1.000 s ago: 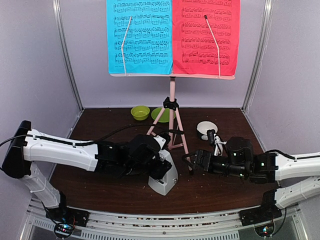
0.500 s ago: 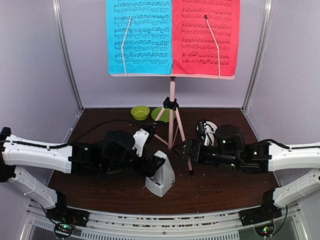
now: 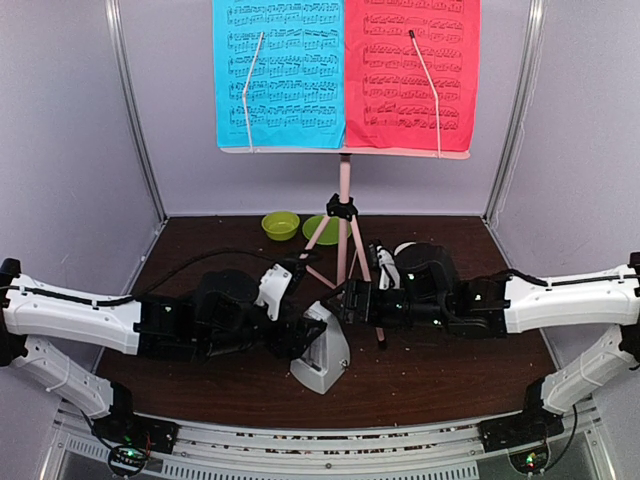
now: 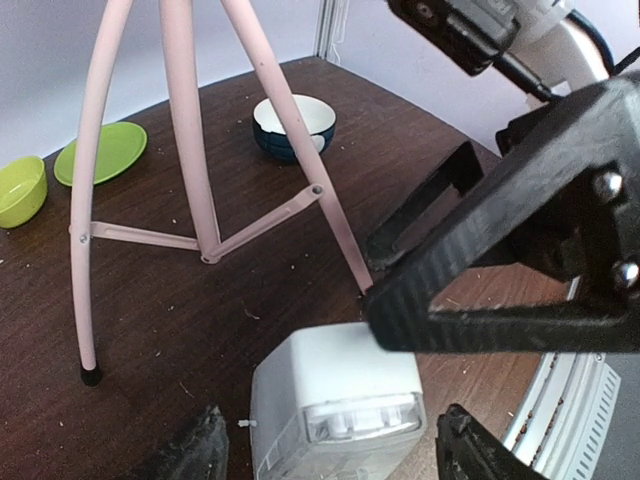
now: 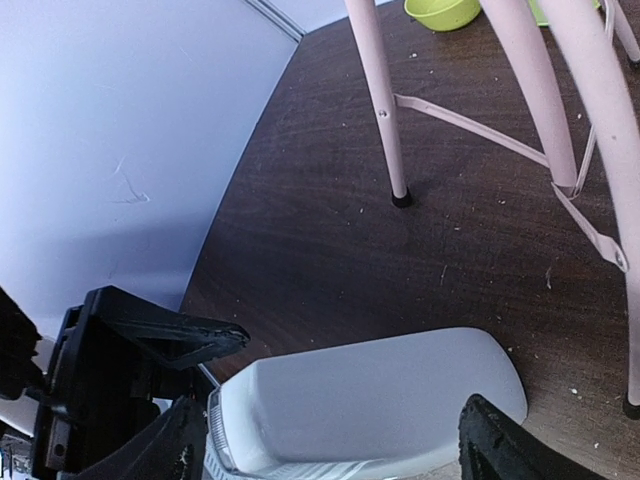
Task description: Set up the instrument practice props
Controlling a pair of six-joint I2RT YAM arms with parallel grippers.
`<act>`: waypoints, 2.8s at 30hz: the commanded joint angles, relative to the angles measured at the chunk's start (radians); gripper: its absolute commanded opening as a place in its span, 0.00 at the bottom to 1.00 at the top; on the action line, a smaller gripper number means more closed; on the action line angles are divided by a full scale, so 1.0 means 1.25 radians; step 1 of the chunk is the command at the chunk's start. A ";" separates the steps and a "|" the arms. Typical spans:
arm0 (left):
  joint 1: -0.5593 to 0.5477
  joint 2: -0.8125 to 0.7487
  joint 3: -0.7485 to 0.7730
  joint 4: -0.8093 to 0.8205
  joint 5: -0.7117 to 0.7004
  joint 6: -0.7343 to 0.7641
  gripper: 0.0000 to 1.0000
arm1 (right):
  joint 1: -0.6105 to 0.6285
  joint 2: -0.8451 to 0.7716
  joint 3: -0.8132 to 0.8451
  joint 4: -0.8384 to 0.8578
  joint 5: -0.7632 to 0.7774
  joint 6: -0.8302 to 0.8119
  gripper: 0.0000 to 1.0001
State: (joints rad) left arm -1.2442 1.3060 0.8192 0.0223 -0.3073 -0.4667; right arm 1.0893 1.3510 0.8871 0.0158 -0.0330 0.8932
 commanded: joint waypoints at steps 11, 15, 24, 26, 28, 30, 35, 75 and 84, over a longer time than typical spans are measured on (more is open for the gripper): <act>0.004 0.045 0.036 0.075 0.020 0.070 0.58 | 0.008 0.069 0.011 0.009 -0.037 0.004 0.70; 0.004 0.029 0.023 0.069 0.019 0.070 0.47 | 0.009 0.066 -0.014 0.011 -0.036 0.005 0.65; -0.002 -0.021 -0.048 0.114 0.047 0.084 0.21 | 0.012 0.068 -0.063 0.004 -0.021 -0.014 0.60; -0.007 -0.022 -0.054 0.120 0.072 0.106 0.17 | 0.012 0.074 -0.073 0.002 -0.017 -0.019 0.59; -0.011 -0.025 -0.061 0.118 0.078 0.119 0.15 | 0.012 0.079 -0.081 -0.001 -0.010 -0.026 0.58; -0.013 -0.030 -0.074 0.118 0.078 0.127 0.13 | 0.013 0.085 -0.093 -0.007 -0.002 -0.031 0.58; -0.017 -0.057 -0.096 0.127 0.078 0.138 0.10 | 0.012 0.091 -0.128 -0.012 0.012 -0.035 0.57; -0.028 0.047 -0.043 0.347 -0.034 0.250 0.00 | 0.000 -0.151 -0.064 -0.096 0.067 -0.126 0.79; -0.028 0.076 -0.058 0.351 0.006 0.220 0.17 | 0.000 -0.121 -0.059 -0.041 0.022 -0.098 0.80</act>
State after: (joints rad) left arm -1.2800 1.3907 0.7288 0.3565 -0.3103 -0.1825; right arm 1.0924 1.1694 0.7849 -0.0696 0.0216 0.7567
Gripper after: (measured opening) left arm 0.440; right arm 0.804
